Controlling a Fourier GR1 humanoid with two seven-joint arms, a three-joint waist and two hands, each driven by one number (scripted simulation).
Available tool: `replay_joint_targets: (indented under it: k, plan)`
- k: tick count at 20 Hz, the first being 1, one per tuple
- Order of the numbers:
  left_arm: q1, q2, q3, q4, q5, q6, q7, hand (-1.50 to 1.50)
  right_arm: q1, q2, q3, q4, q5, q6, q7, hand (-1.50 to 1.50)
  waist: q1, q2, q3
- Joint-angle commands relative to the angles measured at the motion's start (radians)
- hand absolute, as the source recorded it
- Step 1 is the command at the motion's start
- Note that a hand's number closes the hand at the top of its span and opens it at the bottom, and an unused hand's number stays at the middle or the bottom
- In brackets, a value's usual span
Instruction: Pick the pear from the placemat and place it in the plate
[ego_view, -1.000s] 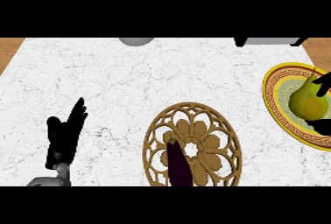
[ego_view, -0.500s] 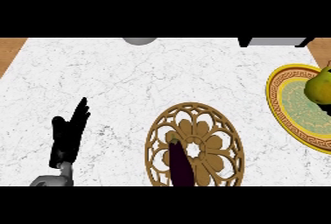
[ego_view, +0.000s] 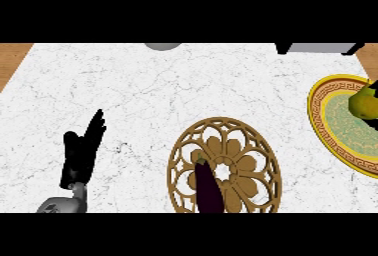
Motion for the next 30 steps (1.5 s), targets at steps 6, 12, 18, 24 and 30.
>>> replay_joint_targets:
  k: [6,12,18,24,30]
  plan:
    - [0.015,-0.009,-0.013,-0.043,-0.004,-0.007,0.025,0.00,-0.101,-0.078,0.063,0.386,0.083,0.124,-0.149,-1.50,0.011,0.003,0.001]
    - [-0.011,-0.009,0.003,-0.012,-0.012,0.000,0.039,0.00,-0.145,-0.106,0.014,0.479,0.021,0.169,-0.410,-1.50,0.002,0.003,0.002]
    - [0.046,-0.015,-0.005,-0.016,-0.013,-0.005,-0.031,0.00,-0.206,-0.079,-0.212,0.524,-0.247,0.358,-0.461,-1.50,-0.003,0.000,0.002]
    - [0.056,-0.002,-0.005,-0.053,-0.013,-0.017,0.004,0.00,-0.191,-0.158,-0.272,0.632,-0.323,0.495,-0.467,-1.50,0.009,0.004,0.003]
    - [0.026,-0.014,-0.003,-0.038,-0.029,0.007,0.017,0.00,-0.148,-0.187,-0.267,0.646,-0.351,0.579,-0.524,-1.50,0.008,0.006,0.004]
